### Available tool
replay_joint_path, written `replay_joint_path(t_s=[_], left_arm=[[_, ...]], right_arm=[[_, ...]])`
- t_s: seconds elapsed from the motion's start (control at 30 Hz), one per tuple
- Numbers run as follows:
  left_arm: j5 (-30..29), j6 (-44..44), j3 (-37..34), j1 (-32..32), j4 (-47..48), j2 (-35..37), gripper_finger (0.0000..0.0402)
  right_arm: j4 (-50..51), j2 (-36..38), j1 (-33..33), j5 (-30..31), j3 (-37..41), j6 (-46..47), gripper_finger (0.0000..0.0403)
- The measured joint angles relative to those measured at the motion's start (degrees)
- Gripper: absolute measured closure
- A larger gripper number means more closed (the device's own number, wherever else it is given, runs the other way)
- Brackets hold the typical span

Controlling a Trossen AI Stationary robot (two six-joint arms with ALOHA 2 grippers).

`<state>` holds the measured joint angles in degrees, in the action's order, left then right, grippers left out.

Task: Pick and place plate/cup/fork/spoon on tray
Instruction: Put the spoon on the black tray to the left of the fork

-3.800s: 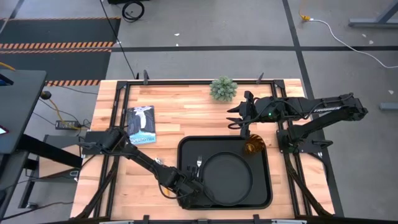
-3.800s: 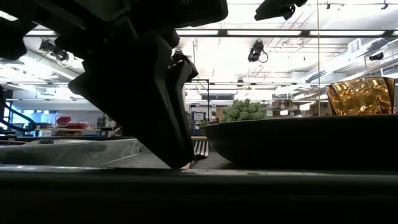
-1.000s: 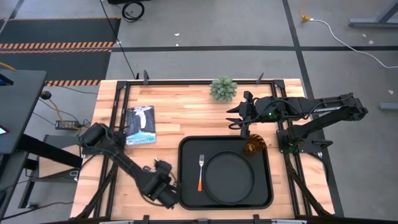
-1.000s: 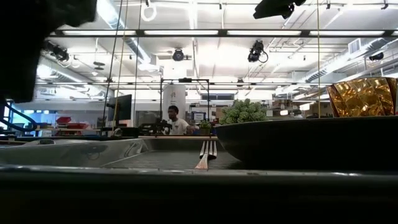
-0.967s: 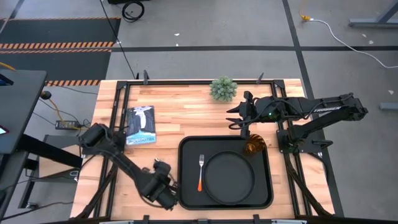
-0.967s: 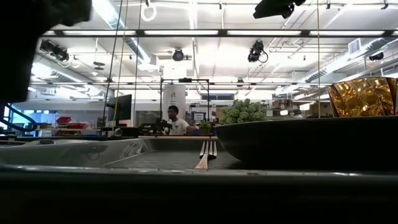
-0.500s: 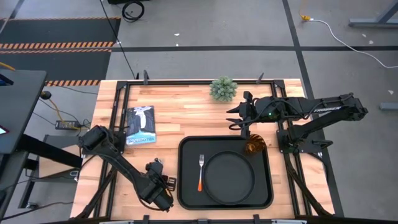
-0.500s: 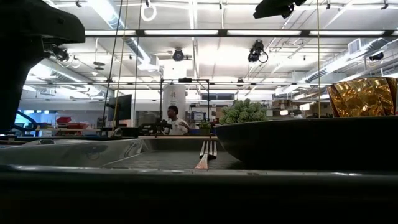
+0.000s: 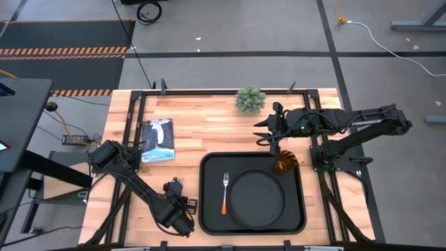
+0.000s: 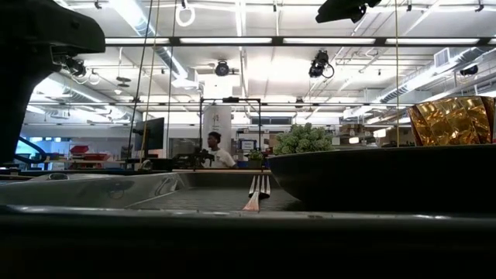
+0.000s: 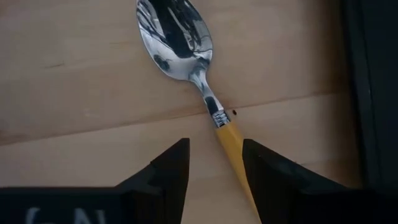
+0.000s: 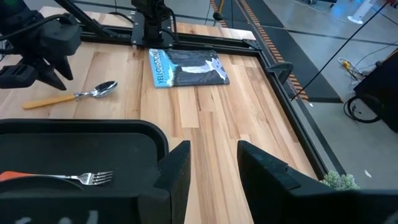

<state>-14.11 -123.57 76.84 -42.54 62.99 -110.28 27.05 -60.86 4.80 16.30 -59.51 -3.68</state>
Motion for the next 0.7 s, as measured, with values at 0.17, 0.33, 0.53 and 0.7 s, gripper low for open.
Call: replay_joint_path(t_s=[0.17,0.33,0.53,0.7], left_arm=[[0.0,0.2,0.0,0.0,-0.3,0.0,0.0244],[0.7,0.2,0.0,0.0,-0.4,0.0,0.0244],[0.7,2.0,0.0,0.0,-1.4,0.0,0.0244],[1.5,0.0,0.0,0.0,-1.3,0.0,0.0244]], right_arm=[[0.0,0.0,0.0,0.0,0.0,0.0,0.0265],[0.0,0.0,0.0,0.0,0.0,0.0,0.0265],[0.0,0.0,0.0,0.0,0.0,0.0,0.0265],[0.0,0.0,0.0,0.0,0.0,0.1,0.0265]])
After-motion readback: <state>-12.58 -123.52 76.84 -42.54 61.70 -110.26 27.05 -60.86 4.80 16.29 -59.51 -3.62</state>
